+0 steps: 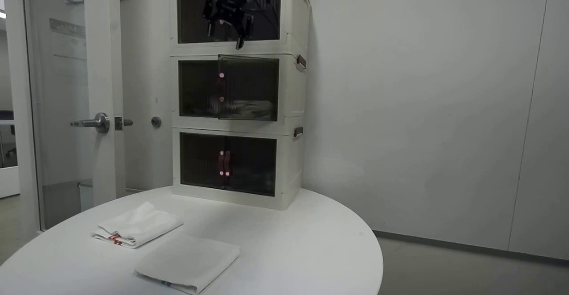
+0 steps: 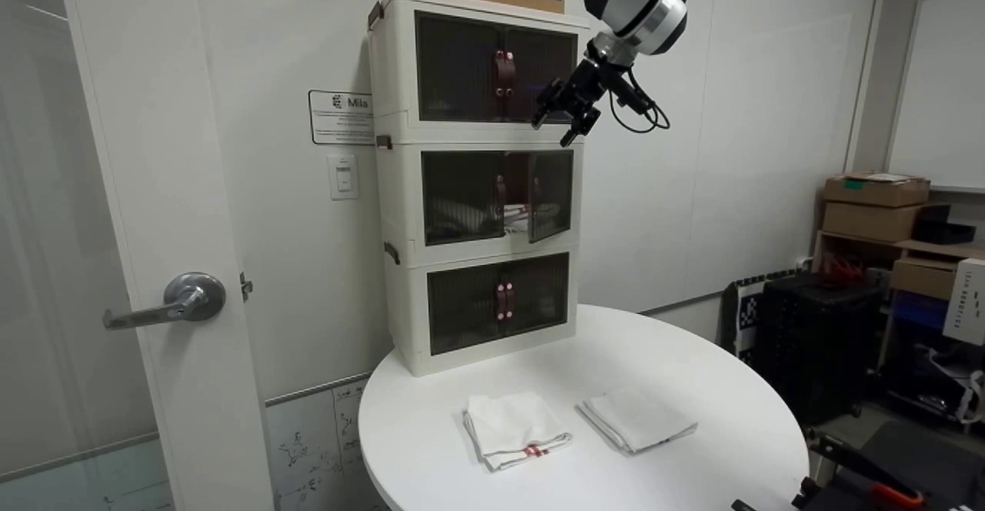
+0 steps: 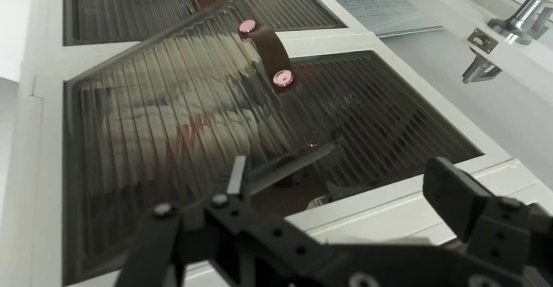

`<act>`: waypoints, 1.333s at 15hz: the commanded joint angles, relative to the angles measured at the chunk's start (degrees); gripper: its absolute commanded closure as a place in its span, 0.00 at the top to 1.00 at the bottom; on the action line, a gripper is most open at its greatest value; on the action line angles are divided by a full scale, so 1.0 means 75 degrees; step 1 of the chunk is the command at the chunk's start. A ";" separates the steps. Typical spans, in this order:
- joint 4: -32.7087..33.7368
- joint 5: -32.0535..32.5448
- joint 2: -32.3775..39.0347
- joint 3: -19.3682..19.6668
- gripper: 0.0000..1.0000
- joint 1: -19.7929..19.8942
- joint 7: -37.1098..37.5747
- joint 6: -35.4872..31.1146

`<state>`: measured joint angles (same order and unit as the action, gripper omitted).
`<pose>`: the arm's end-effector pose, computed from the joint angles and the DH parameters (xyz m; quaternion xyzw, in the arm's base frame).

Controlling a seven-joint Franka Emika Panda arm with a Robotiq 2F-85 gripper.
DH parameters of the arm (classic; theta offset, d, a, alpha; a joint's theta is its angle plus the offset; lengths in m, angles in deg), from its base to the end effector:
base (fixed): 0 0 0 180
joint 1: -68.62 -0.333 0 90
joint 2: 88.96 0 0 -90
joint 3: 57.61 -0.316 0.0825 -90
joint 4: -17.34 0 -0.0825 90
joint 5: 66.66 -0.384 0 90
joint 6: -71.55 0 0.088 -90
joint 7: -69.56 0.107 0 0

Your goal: Open the middle right cabinet door

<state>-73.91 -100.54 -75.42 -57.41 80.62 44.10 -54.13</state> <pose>0.6576 -0.1216 0.5399 -0.9489 0.0146 -0.2491 0.1931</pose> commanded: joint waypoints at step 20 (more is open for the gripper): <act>0.4108 0.3482 0.2356 0.0484 1.00 -0.1004 0.6663 0.3092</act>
<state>-49.55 -76.47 -62.31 -54.54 74.09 90.97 -31.33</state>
